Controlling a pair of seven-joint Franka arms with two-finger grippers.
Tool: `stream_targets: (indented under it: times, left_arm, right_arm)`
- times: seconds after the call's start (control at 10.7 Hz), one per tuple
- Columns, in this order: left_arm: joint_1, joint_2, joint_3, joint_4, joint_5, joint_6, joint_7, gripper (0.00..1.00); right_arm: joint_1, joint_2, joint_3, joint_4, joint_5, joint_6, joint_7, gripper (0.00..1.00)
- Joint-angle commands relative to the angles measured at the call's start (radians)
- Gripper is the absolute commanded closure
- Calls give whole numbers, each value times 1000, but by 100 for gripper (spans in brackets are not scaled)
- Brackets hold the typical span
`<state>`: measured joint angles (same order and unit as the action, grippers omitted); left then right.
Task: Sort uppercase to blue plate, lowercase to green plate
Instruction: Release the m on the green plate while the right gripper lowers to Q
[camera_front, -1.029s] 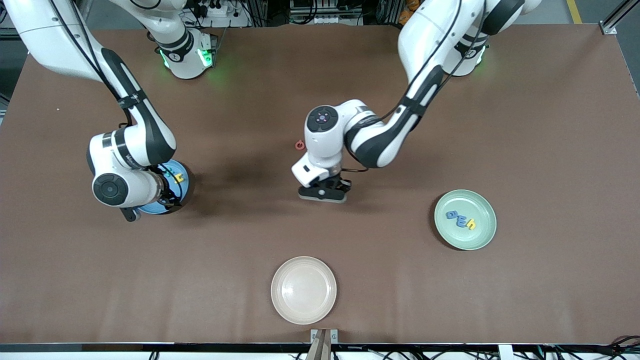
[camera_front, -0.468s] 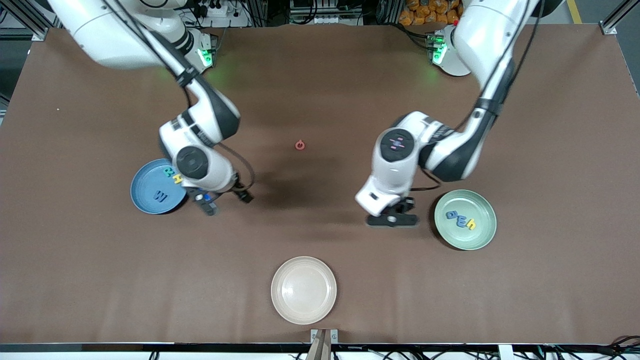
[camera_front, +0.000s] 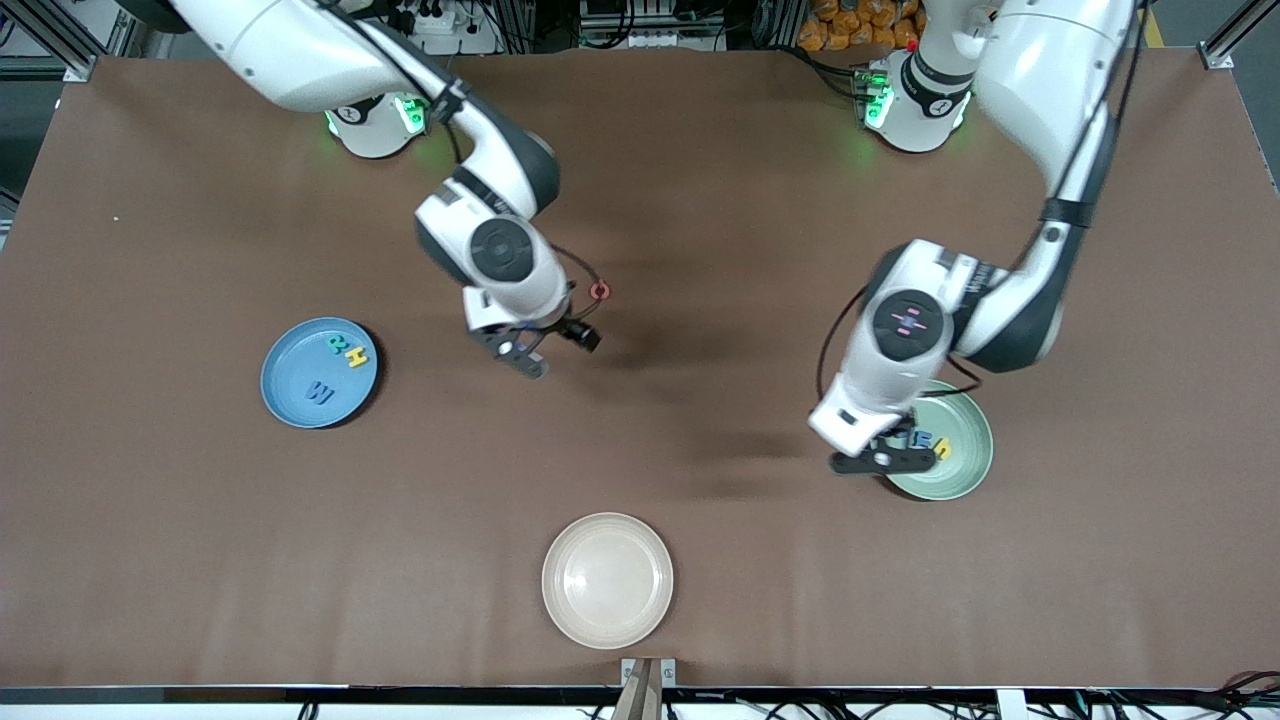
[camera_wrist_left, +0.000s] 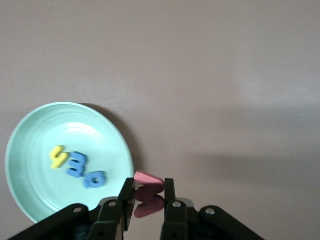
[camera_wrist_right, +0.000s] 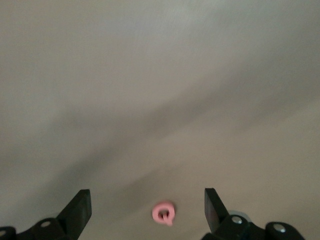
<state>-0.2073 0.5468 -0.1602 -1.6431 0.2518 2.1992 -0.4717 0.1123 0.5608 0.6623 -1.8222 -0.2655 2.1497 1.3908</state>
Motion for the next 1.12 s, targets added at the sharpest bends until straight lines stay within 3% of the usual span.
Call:
stream_targets:
  times: [0.0,0.28,0.56,0.84,1.03]
  left_arm:
    - [103,-33,-4,-52,-72,22,181,100]
    - [157,-1,-4,-55,-91,68,257,100]
    - [161,9,-1,-137,-135,179,255,100]
    - [160,16,7,-152,-137,203,255,100]
    - [160,30,11,-152,-137,208,246,100]
  right_arm:
    - [-74,-15,121,-103,-81,38,2,0]
    - [-72,-15,168,-182,-159,142,109,0]
    - [-74,-9,168,-287,-280,235,155,0]
    - [-66,36,166,-296,-382,284,233,0]
    - [-66,77,166,-295,-512,295,330,0]
